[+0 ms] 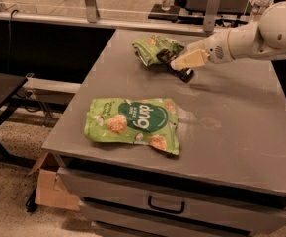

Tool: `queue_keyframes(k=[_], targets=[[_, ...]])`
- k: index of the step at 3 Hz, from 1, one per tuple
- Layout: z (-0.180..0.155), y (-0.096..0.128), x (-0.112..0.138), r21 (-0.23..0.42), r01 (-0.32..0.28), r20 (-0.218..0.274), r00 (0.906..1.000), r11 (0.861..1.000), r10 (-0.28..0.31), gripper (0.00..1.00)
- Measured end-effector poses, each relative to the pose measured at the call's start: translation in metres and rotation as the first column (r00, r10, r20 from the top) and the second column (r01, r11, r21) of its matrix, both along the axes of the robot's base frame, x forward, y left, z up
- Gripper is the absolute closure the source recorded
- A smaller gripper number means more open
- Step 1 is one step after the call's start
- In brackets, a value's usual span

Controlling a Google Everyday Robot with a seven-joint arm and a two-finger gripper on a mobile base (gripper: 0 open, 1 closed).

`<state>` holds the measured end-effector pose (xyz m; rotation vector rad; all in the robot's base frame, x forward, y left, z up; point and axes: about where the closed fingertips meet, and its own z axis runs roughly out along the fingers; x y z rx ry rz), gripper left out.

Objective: Move rxbar chocolate near green jalapeno chip bag

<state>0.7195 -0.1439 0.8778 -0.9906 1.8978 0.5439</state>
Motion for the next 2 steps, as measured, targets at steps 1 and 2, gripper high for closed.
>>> queue_keyframes(k=[1, 2], targets=[[0.003, -0.02, -0.008, 0.018, 0.049, 0.002, 0.9988, 0.999, -0.049, 0.0], [0.011, -0.062, -0.02, 0.055, 0.134, 0.018, 0.9907, 0.989, -0.135, 0.0]])
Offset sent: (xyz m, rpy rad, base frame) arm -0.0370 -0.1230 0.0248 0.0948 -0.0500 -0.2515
